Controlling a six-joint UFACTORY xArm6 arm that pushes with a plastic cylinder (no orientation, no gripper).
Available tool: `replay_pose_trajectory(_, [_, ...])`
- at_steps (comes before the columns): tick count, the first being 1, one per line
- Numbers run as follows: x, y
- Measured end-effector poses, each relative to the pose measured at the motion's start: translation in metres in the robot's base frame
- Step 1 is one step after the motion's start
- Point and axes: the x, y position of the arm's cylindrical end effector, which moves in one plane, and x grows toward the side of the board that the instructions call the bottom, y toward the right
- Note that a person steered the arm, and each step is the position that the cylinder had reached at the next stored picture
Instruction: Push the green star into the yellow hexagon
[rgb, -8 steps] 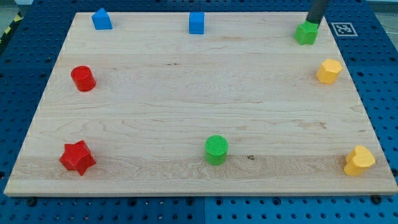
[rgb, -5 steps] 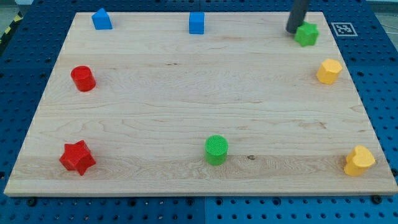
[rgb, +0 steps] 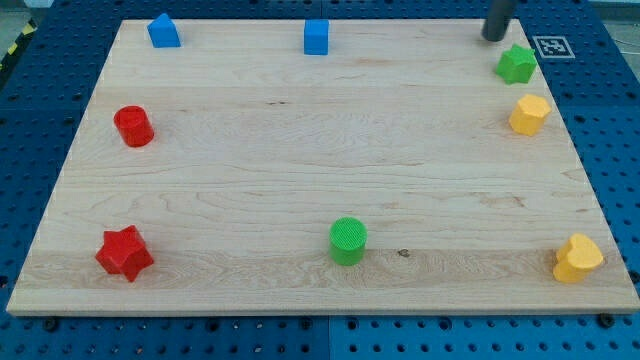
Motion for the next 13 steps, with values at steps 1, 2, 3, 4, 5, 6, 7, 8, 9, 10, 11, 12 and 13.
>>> replay_pose_trajectory(1, [0.016, 0.021])
replay_pose_trajectory(2, [0.038, 0.018])
replay_pose_trajectory(3, [0.058, 0.013])
replay_pose_trajectory(4, [0.070, 0.008])
replay_pose_trajectory(5, [0.069, -0.009])
replay_pose_trajectory(6, [0.071, -0.032])
replay_pose_trajectory(7, [0.073, -0.048])
replay_pose_trajectory(8, [0.090, -0.048])
replay_pose_trajectory(9, [0.118, -0.034])
replay_pose_trajectory(10, [0.127, -0.031])
replay_pose_trajectory(11, [0.125, -0.030])
replay_pose_trajectory(12, [0.134, -0.008])
replay_pose_trajectory(13, [0.135, 0.020])
